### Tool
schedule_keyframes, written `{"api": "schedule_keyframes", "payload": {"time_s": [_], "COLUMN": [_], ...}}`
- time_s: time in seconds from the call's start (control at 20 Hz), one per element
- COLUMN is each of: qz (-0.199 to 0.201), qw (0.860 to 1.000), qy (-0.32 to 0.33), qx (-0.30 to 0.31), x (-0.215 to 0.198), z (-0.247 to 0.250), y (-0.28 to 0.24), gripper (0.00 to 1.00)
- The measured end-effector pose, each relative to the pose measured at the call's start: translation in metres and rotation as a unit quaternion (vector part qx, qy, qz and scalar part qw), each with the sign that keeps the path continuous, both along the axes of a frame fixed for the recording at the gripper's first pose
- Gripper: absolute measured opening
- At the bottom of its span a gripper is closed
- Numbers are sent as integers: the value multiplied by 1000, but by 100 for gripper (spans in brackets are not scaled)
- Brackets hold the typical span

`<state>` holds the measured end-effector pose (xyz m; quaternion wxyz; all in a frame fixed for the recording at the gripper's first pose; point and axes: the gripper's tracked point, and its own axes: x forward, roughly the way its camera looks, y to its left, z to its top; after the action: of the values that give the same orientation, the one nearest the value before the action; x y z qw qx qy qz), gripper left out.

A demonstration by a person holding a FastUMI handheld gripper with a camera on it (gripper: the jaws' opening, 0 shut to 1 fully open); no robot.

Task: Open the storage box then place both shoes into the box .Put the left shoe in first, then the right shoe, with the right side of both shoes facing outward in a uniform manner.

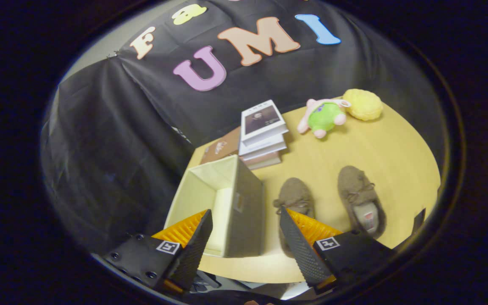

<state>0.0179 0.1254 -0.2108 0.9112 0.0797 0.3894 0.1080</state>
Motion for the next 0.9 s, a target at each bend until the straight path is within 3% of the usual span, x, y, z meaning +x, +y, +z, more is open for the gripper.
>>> {"api": "schedule_keyframes", "payload": {"time_s": [0.2,0.45,0.8,0.9], "qz": [-17,-25,-35,-34], "qw": [997,988,976,975], "qy": [53,125,170,185], "qx": [-62,-90,-129,-115], "x": [0,3,8,6], "z": [-40,-105,-153,-157], "y": [-41,-64,-86,-81], "gripper": [100,100,66,50]}}
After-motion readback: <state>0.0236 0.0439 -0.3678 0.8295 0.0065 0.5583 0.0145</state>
